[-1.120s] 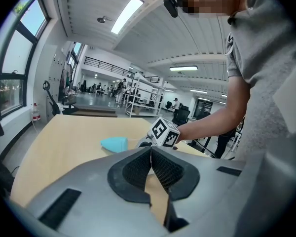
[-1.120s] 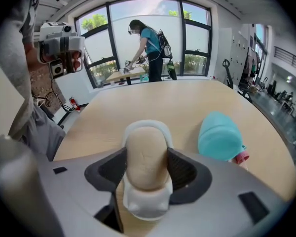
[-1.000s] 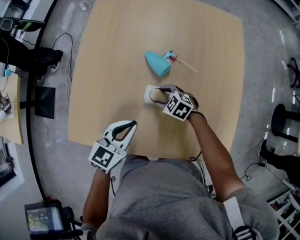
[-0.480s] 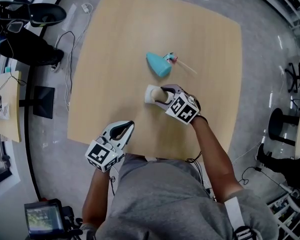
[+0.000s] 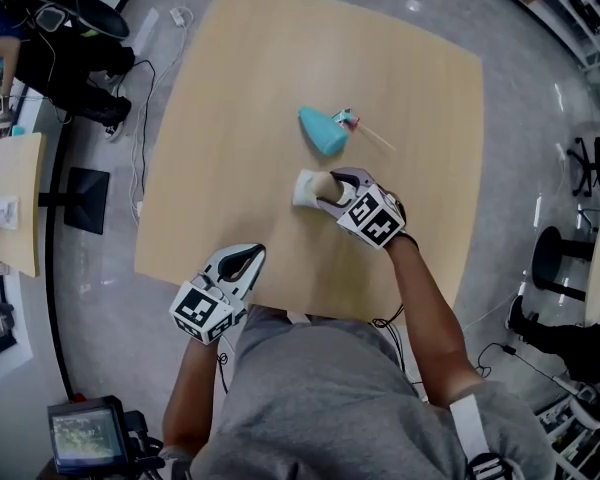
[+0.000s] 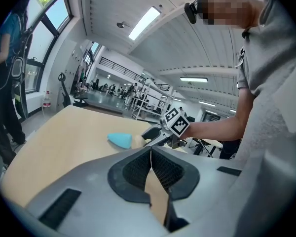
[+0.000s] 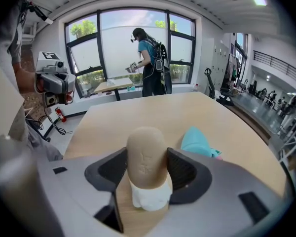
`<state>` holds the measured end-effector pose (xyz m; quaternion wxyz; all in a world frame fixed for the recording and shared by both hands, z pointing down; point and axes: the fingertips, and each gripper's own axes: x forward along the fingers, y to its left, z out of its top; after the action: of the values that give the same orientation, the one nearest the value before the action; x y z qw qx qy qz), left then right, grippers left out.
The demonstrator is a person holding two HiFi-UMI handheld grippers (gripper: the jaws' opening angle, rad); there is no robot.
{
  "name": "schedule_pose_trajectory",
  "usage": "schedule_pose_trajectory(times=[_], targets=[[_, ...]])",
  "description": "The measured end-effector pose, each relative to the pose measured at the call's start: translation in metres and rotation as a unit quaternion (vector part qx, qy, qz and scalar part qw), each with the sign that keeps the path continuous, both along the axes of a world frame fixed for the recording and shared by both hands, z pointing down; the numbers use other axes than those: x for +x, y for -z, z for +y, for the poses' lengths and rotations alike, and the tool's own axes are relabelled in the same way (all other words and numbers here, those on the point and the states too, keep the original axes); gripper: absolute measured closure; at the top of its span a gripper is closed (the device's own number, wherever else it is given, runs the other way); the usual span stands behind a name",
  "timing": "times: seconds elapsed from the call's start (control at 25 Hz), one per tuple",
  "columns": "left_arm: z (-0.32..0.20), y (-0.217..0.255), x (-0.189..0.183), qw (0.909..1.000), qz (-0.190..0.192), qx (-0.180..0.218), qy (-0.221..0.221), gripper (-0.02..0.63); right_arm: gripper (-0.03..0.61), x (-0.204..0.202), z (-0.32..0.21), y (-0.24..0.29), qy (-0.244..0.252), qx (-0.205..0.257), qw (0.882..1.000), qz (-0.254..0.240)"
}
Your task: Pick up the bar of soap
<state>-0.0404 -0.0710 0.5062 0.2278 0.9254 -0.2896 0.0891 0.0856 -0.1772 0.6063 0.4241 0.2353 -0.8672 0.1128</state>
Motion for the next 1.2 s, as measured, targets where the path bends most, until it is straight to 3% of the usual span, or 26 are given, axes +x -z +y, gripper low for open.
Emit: schedule_pose_trajectory(times=[0.28, 1.2], targets=[[0.004, -0.005, -0.007, 1.0, 0.0, -0.001, 0.003, 0.607, 0.328, 0.0, -0.001, 0.013, -0.023, 0.006, 1.0, -0.009], [0.02, -0.027, -0.013, 0.9998, -0.004, -0.016, 0.008, 0.607, 0.328, -0.017, -0.003, 0.033, -0.031, 0.025, 0.999, -0.027]])
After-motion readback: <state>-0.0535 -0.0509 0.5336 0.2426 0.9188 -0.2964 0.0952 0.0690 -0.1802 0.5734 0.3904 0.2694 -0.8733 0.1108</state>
